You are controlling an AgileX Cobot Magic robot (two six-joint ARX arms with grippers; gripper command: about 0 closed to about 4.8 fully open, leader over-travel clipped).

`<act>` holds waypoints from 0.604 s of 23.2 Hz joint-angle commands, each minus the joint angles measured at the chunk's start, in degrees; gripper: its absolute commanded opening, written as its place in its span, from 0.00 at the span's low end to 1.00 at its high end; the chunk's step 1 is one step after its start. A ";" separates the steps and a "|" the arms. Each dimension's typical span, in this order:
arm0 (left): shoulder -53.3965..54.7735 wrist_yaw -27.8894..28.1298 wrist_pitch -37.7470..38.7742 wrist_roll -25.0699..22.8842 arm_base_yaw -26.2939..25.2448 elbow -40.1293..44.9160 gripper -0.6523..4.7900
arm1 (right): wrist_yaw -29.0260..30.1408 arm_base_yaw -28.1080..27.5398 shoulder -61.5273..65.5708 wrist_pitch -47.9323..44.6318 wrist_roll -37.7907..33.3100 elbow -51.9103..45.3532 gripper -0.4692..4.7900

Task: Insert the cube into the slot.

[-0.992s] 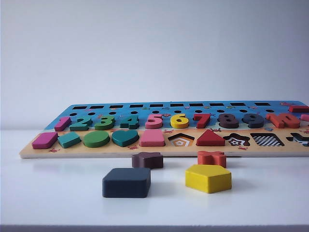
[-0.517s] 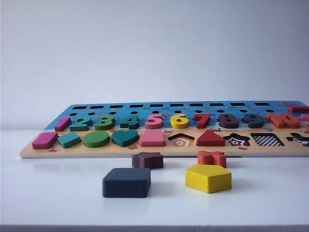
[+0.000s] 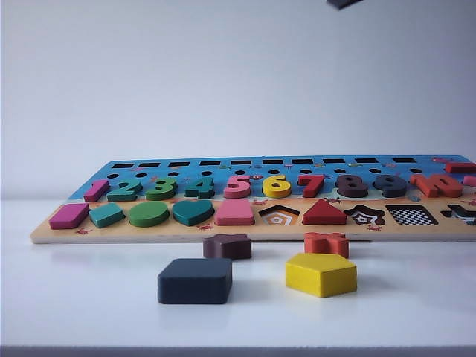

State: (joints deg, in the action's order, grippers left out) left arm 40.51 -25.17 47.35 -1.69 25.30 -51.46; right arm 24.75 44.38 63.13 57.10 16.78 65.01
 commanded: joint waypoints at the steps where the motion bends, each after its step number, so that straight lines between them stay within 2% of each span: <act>1: 0.02 -0.33 -0.85 -0.24 0.00 -0.20 0.14 | -9.64 7.82 6.10 -0.20 1.33 0.24 0.76; 5: 0.00 -0.33 -0.85 -0.24 0.00 -0.20 0.14 | -16.22 12.55 11.15 -0.68 1.49 0.28 0.75; 14: 0.02 -0.33 -0.85 -0.24 0.00 -0.20 0.14 | -16.02 13.94 16.02 -5.03 2.25 0.28 0.74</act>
State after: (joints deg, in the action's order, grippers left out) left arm 40.51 -25.17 47.35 -1.69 25.30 -51.46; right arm 8.45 58.00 78.76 54.24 18.13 65.01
